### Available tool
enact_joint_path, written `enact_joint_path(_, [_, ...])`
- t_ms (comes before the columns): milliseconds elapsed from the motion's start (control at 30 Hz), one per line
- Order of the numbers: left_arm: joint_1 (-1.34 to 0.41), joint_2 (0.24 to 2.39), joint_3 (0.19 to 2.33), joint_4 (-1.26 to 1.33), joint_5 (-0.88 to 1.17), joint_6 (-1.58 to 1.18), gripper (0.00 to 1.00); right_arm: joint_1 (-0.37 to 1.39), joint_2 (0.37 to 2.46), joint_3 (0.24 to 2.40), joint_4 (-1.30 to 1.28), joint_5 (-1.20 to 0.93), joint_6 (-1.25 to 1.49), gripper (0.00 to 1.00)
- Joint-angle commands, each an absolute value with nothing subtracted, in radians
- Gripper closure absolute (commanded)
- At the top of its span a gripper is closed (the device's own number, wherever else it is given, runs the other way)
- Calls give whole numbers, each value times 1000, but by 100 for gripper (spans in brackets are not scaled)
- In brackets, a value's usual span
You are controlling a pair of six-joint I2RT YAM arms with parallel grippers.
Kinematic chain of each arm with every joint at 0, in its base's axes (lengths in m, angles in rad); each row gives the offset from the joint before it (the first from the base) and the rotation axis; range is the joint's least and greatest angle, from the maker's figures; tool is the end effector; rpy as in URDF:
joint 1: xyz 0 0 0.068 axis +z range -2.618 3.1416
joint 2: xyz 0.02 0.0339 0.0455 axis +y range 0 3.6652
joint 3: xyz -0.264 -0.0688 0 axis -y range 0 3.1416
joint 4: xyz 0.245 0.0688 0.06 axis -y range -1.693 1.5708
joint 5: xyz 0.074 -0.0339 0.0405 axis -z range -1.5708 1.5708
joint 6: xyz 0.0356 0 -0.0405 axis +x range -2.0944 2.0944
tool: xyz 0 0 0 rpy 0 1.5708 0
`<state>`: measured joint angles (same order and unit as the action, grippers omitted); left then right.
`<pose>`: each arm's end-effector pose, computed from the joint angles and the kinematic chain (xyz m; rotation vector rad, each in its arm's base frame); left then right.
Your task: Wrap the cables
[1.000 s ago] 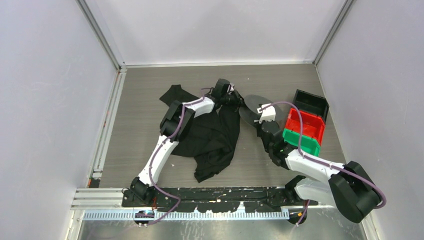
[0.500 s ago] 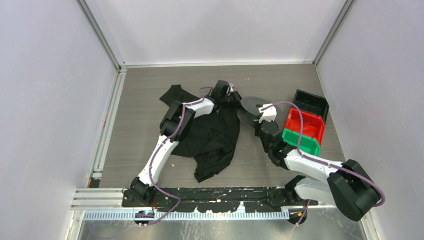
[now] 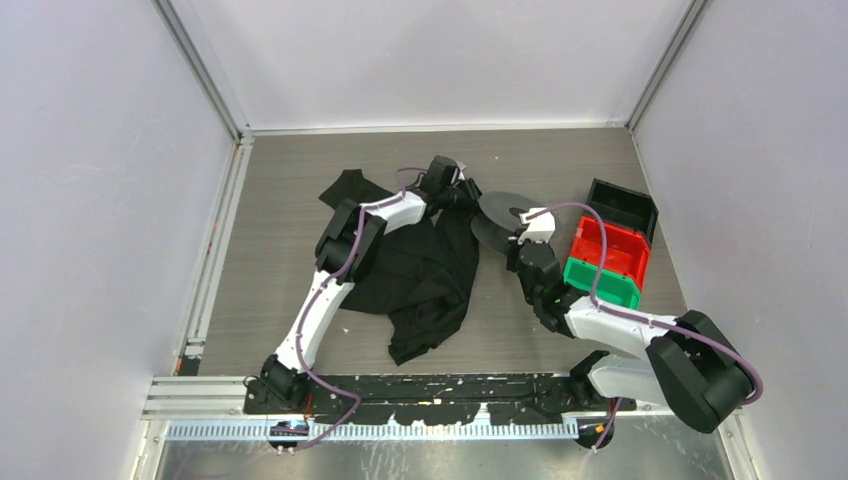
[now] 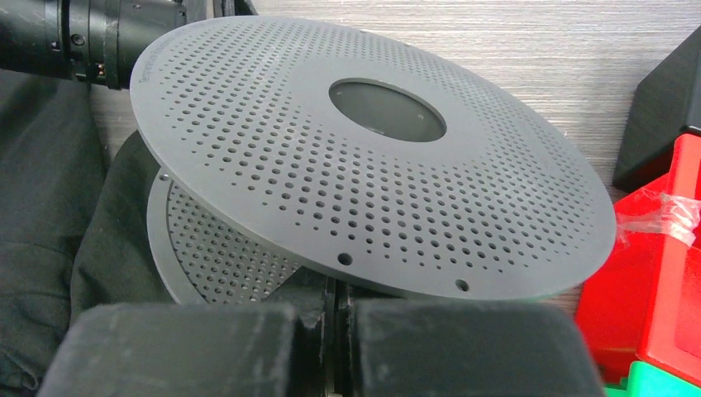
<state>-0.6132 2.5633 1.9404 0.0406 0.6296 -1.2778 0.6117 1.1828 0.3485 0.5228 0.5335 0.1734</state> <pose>0.4466 -0.3399 0.1071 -0.4105 2.5665 -1.6064 0.1977 0.1165 0.1846 -0.0416 1.8376 0.0473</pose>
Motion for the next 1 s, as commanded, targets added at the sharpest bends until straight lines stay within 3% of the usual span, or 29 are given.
enact_joint_path(0, [-609, 2458, 1935, 28, 640, -1235, 75, 617, 1196, 351, 619, 577, 226, 98])
enact_joint_path(667, [-594, 2323, 1793, -97, 633, -1061, 64, 615, 1356, 287, 854, 686, 396, 98])
enact_joint_path(967, [-592, 2241, 1651, -71, 644, -1071, 53, 614, 1444, 274, 947, 707, 457, 98])
